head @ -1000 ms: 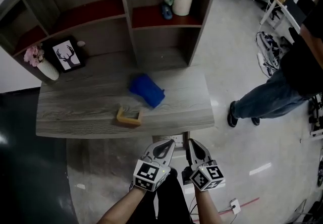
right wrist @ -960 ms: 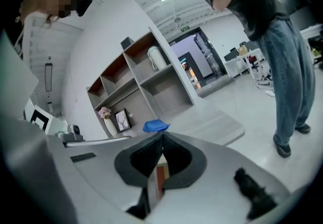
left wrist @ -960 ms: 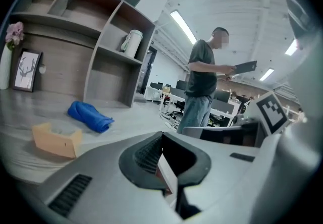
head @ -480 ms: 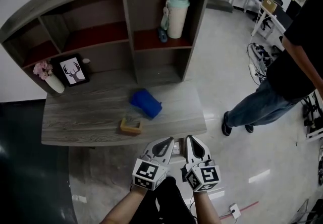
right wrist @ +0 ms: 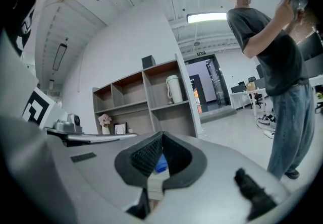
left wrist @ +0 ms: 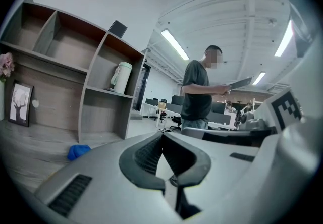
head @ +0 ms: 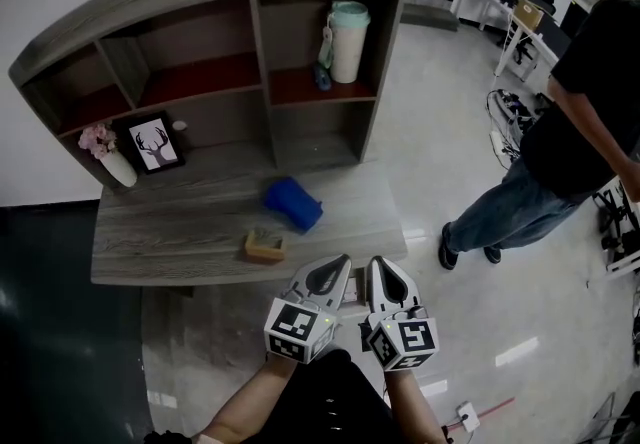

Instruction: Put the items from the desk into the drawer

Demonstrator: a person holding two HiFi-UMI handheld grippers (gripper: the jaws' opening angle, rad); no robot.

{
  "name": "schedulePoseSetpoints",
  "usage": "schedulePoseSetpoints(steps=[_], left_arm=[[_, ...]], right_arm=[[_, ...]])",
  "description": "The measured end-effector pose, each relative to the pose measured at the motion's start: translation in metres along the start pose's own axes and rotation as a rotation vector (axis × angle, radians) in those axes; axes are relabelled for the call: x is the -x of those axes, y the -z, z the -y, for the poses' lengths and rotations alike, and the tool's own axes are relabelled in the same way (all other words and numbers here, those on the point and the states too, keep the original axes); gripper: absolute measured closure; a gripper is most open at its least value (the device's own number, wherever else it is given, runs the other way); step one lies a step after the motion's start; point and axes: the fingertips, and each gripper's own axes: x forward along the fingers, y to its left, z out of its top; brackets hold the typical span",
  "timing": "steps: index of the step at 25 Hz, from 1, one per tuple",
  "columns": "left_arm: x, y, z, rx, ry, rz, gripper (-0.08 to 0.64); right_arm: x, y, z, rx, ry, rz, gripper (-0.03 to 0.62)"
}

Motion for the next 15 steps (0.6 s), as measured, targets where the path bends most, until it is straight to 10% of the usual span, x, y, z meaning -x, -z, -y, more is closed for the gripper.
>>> schedulePoseSetpoints(steps=[15], left_arm=[[0.0085,-0.0110,0.0050,-0.010,-0.006,0.015,0.549]], right_arm=[[0.0046,-0.0078,-0.0080,0.001,-0.013,0.007,0.580]])
